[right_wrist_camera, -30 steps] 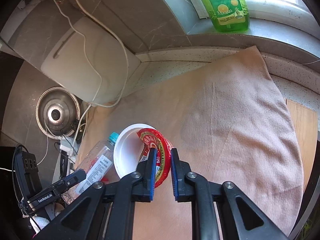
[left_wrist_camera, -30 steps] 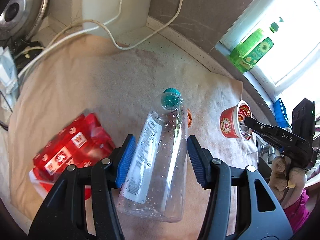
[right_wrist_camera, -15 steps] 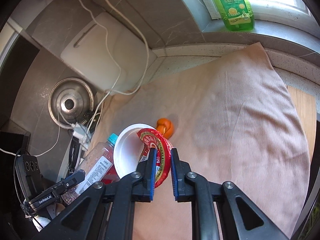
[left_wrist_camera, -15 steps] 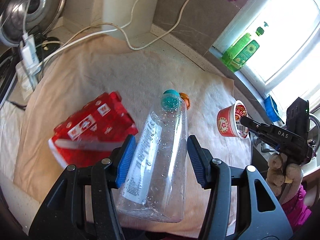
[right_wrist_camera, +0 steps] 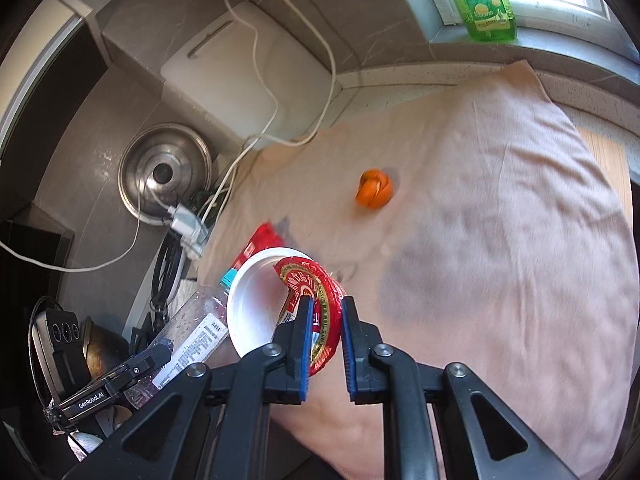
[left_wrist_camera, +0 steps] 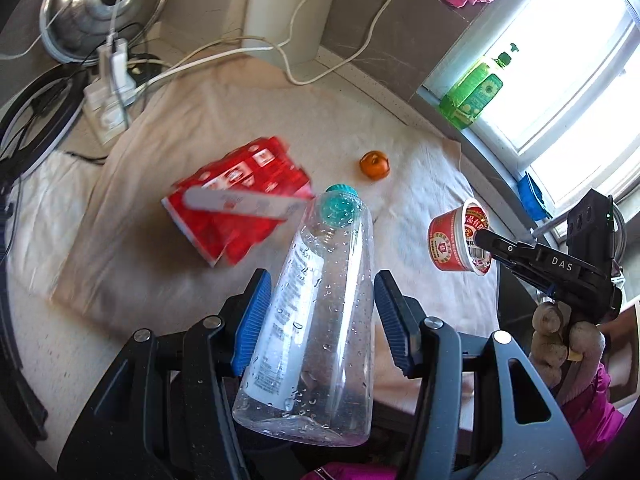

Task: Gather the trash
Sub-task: 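Lift the bottle and yogurt cup and carry them down toward the blue basket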

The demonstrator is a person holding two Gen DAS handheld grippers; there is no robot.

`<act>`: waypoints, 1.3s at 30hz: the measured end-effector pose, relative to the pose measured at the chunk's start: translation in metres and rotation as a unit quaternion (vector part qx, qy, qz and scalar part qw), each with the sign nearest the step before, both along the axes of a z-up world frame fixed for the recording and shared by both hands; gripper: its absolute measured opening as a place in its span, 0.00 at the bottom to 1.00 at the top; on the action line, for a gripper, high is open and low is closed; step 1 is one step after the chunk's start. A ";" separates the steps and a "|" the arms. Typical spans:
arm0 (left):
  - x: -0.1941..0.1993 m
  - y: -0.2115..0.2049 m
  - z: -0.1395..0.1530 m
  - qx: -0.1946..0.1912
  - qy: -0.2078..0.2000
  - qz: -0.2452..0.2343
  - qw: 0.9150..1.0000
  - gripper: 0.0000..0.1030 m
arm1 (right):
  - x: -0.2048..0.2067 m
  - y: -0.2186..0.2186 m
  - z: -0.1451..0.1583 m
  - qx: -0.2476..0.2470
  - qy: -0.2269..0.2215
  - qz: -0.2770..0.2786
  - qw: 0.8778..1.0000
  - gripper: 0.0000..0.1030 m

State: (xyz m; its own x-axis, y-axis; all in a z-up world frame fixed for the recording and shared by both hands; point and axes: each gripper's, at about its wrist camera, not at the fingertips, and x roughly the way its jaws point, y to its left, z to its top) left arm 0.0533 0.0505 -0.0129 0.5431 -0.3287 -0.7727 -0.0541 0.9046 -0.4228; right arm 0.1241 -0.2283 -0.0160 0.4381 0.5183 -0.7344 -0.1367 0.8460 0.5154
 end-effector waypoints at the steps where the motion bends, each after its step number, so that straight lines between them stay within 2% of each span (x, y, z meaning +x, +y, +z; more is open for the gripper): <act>1: -0.006 0.003 0.000 -0.001 0.000 0.000 1.000 0.53 | -0.006 0.003 0.000 0.000 0.001 0.001 1.000 0.11; 10: -0.060 0.023 -0.009 -0.011 0.010 0.001 1.000 0.52 | -0.058 0.030 -0.004 -0.005 0.006 0.012 1.000 0.11; 16: -0.089 0.027 -0.024 -0.019 0.027 -0.007 0.999 0.52 | -0.088 0.045 -0.013 -0.013 0.014 0.021 1.000 0.11; 30: -0.138 0.024 -0.087 -0.020 0.090 -0.039 0.995 0.52 | -0.151 0.072 -0.065 -0.029 0.056 0.036 0.997 0.11; 39: -0.149 0.021 -0.133 -0.007 0.126 -0.057 0.990 0.51 | -0.181 0.084 -0.099 -0.053 0.075 0.041 0.995 0.11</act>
